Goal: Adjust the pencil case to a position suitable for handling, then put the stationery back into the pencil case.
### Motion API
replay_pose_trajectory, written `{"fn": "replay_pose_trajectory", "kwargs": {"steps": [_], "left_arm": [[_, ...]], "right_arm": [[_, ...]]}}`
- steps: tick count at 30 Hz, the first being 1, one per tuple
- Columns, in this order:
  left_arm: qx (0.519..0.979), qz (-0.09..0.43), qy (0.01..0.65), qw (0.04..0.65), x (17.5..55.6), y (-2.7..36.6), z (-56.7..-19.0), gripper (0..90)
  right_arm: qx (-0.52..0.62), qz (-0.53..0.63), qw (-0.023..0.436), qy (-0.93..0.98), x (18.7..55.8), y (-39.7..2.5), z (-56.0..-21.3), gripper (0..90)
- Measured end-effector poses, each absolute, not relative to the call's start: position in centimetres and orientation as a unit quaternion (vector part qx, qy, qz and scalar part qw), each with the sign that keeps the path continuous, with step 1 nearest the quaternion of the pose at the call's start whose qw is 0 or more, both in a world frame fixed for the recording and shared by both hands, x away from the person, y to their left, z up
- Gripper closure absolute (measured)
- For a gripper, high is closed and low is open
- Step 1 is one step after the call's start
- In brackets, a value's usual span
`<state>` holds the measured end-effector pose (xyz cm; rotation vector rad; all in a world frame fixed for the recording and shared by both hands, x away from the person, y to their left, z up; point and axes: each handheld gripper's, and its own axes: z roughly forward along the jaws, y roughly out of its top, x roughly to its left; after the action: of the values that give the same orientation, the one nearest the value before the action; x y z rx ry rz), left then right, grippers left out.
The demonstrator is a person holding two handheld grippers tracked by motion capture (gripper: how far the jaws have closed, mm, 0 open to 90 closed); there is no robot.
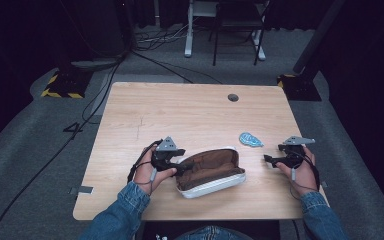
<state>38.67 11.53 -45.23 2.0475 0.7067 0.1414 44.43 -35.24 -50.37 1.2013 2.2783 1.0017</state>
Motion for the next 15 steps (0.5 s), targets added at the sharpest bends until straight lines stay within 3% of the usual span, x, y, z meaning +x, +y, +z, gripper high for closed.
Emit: {"fn": "replay_pose_trajectory", "kwargs": {"steps": [8,15], "left_arm": [[0.833,0.072,0.289,0.466,37.9,12.5,-44.6,34.0],[0.832,0.080,0.289,0.467,36.9,13.8,-44.0,33.9]], "right_arm": [[0.425,0.356,0.186,0.811,44.6,-35.3,-50.3,15.6],[0.437,0.365,0.175,0.803,45.0,-35.9,-50.0,29.6]]}}
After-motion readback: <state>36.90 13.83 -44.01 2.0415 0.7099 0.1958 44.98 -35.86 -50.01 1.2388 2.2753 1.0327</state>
